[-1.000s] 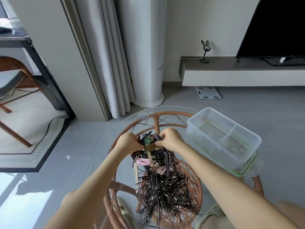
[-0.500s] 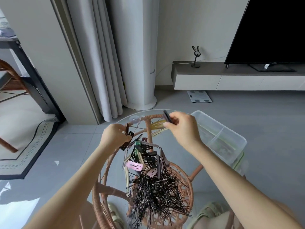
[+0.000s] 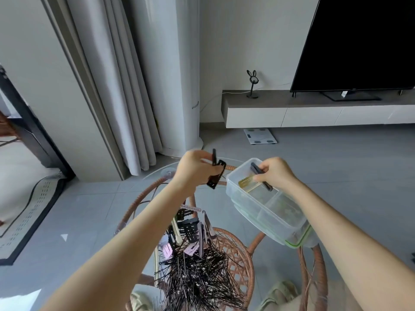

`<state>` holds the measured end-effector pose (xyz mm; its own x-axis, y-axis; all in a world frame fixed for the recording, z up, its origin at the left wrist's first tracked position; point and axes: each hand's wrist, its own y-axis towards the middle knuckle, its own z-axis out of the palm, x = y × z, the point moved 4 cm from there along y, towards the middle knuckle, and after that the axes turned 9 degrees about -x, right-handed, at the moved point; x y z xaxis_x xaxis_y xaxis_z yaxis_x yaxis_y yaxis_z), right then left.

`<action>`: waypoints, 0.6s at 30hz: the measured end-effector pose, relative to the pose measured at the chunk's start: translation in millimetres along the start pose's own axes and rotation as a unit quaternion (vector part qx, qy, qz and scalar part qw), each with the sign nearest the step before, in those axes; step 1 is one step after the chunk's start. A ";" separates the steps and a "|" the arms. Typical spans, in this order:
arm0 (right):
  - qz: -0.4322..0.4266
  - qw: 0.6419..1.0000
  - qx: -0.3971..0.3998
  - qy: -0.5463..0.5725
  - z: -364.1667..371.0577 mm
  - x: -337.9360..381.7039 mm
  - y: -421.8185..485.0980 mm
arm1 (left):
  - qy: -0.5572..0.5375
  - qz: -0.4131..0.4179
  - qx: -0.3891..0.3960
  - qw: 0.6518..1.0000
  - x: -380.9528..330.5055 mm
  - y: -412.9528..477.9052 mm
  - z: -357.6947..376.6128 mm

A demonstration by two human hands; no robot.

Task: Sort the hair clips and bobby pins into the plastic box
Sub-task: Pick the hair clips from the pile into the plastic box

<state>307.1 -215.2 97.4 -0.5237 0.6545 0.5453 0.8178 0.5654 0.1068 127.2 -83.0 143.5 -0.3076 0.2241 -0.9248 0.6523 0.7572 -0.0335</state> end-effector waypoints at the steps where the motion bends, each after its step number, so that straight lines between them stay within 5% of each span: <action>1: -0.009 1.000 0.022 -0.004 5.7 -0.6 0.9 | 0.001 0.000 0.002 1.000 -5.0 4.8 11.6; 6: -0.029 0.995 0.078 -0.046 16.7 -4.8 1.8 | 0.083 0.014 0.007 0.996 -13.2 30.9 65.2; 13: -0.003 0.992 -0.116 0.057 -22.9 -30.0 -0.4 | 0.249 0.076 0.069 0.963 -17.3 51.6 122.1; 18: -0.031 0.988 -0.127 0.084 -40.4 -20.7 -18.7 | 0.347 0.109 0.117 0.924 -15.0 56.6 137.3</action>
<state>312.3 -259.5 117.7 -0.5457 0.5171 0.6594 0.8297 0.4440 0.3384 263.9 -127.8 103.5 -0.4679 0.7575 -0.4553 0.8586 0.5117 -0.0310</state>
